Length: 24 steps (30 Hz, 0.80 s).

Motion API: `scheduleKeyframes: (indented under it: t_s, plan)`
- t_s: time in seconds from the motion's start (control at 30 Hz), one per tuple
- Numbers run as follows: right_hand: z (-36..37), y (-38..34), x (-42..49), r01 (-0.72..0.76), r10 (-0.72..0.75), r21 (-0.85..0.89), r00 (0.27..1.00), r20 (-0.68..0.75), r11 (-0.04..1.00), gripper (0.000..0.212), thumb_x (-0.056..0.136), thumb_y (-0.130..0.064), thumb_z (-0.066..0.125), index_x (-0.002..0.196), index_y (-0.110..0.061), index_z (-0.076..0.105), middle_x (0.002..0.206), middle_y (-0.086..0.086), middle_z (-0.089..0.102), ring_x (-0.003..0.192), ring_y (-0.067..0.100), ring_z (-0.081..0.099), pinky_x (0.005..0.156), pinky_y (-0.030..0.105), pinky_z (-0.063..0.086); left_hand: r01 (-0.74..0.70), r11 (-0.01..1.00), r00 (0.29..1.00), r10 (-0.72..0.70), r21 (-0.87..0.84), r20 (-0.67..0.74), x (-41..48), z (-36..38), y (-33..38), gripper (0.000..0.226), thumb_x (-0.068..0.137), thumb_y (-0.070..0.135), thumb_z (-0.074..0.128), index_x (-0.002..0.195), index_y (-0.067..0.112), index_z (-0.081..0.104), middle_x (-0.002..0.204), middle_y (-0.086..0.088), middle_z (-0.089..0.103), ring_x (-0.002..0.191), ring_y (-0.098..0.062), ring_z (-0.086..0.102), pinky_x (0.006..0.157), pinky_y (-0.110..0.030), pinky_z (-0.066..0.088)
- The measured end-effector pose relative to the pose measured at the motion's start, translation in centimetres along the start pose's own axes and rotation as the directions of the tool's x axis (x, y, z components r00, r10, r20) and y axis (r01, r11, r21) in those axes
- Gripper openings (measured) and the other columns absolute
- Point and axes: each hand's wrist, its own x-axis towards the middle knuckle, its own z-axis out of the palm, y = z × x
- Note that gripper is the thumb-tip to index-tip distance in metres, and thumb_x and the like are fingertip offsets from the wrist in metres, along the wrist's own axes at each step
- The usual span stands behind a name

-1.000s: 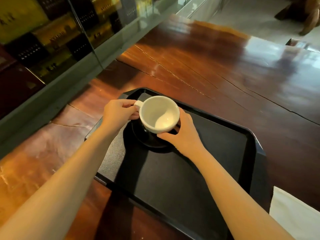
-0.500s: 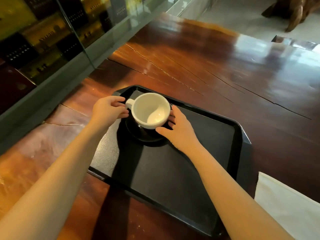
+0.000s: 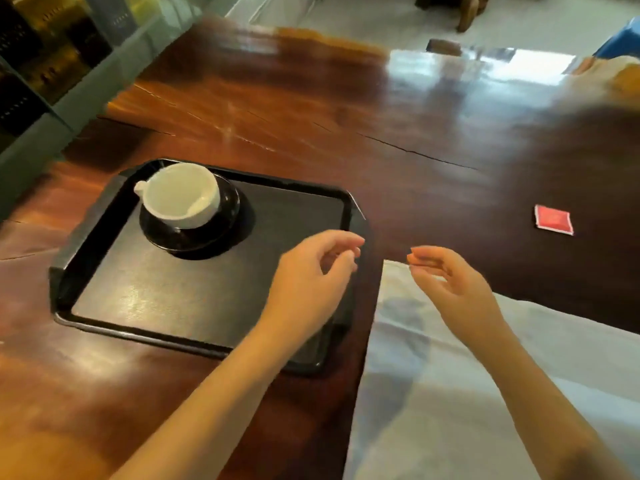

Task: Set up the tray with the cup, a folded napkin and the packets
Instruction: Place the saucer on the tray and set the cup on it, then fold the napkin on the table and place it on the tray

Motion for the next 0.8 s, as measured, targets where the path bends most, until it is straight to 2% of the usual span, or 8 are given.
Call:
scheduleKeyframes:
  t_s: [0.07, 0.13, 0.23, 0.33, 0.4, 0.6, 0.7, 0.8]
  plan:
    - [-3.1, 4.1, -3.9, -0.046, 0.039, -0.066, 0.994, -0.098, 0.997, 0.02, 0.089, -0.009, 0.057, 0.106, -0.02, 0.059, 0.105, 0.0, 0.065, 0.089, -0.003, 0.061, 0.074, 0.003, 0.043, -0.009, 0.996, 0.99, -0.003, 0.085, 0.143, -2.4, 4.9, -1.3, 0.025, 0.089, 0.019, 0.052, 0.106, 0.032, 0.065, 0.107, 0.008, 0.068, 0.094, -0.006, 0.063, 0.087, -0.025, 0.052]
    - [-5.7, 8.6, -8.0, -0.103, 0.056, -0.225, 0.977, -0.207, 0.969, 0.021, 0.091, -0.019, 0.054, 0.11, -0.014, 0.06, 0.109, 0.006, 0.064, 0.098, 0.016, 0.062, 0.084, 0.014, 0.04, -0.049, 0.965, 0.972, -0.013, 0.256, 0.237, -5.4, 9.4, -3.3, 0.032, 0.094, 0.023, 0.048, 0.125, 0.025, 0.055, 0.127, 0.006, 0.059, 0.112, -0.006, 0.054, 0.096, -0.015, 0.039]
    - [-8.1, 14.9, -13.1, -0.206, 0.098, -0.502, 0.968, -0.233, 0.84, 0.061, 0.092, -0.052, 0.029, 0.122, -0.006, 0.056, 0.124, 0.018, 0.059, 0.117, 0.041, 0.05, 0.1, 0.04, 0.034, -0.236, 0.83, 0.941, 0.066, 0.505, 0.331, -9.4, 14.5, -7.0, 0.05, 0.093, 0.042, 0.034, 0.137, 0.021, 0.043, 0.145, -0.002, 0.043, 0.136, -0.021, 0.035, 0.111, -0.025, 0.018]
    - [-8.9, 18.7, -15.6, -0.277, 0.192, -0.684, 0.961, -0.199, 0.675, 0.073, 0.087, -0.065, 0.01, 0.139, -0.02, 0.034, 0.148, 0.014, 0.035, 0.135, 0.043, 0.026, 0.105, 0.06, 0.022, -0.343, 0.606, 0.929, 0.107, 0.718, 0.353, -11.0, 17.0, -10.7, 0.058, 0.094, 0.052, 0.025, 0.144, 0.024, 0.029, 0.155, -0.003, 0.018, 0.144, -0.02, 0.005, 0.116, -0.039, 0.001]
    - [-9.2, 19.9, -15.8, -0.27, 0.198, -0.71, 0.963, -0.185, 0.651, 0.075, 0.084, -0.069, 0.001, 0.144, -0.028, 0.018, 0.156, 0.006, 0.017, 0.142, 0.035, 0.009, 0.108, 0.062, 0.011, -0.355, 0.513, 0.931, 0.116, 0.782, 0.346, -10.9, 17.4, -11.5, 0.058, 0.095, 0.052, 0.026, 0.147, 0.027, 0.023, 0.157, -0.001, 0.013, 0.145, -0.018, 0.001, 0.116, -0.04, -0.001]
    - [-11.3, 21.1, -10.5, -0.215, 0.129, -0.734, 0.976, -0.173, 0.644, 0.074, 0.082, -0.068, 0.004, 0.147, -0.032, 0.01, 0.158, -0.001, 0.006, 0.144, 0.03, -0.001, 0.11, 0.06, 0.0, -0.383, 0.383, 0.923, 0.138, 0.84, 0.358, -6.5, 18.6, -10.8, 0.067, 0.092, 0.06, 0.009, 0.149, 0.025, 0.01, 0.158, -0.001, 0.001, 0.145, -0.02, -0.006, 0.116, -0.041, -0.005]
    - [-12.6, 21.2, -8.0, -0.234, 0.161, -0.729, 0.972, -0.17, 0.644, 0.069, 0.088, -0.063, 0.013, 0.147, -0.03, 0.001, 0.158, -0.003, -0.007, 0.143, 0.027, -0.013, 0.112, 0.057, -0.007, -0.317, 0.4, 0.947, 0.08, 0.86, 0.312, -4.2, 19.5, -9.1, 0.071, 0.088, 0.064, 0.006, 0.149, 0.027, 0.005, 0.158, -0.001, -0.003, 0.145, -0.02, -0.008, 0.115, -0.04, -0.009]
    - [-12.0, 20.0, -6.4, -0.287, 0.149, -0.65, 0.954, -0.26, 0.704, 0.064, 0.093, -0.055, 0.016, 0.148, -0.024, 0.006, 0.158, 0.0, -0.004, 0.144, 0.026, -0.009, 0.111, 0.057, -0.006, -0.24, 0.473, 0.971, 0.098, 0.848, 0.22, -2.9, 21.7, -7.1, 0.057, 0.097, 0.049, 0.017, 0.148, 0.026, 0.011, 0.159, -0.001, 0.002, 0.146, -0.021, -0.002, 0.115, -0.045, -0.004]
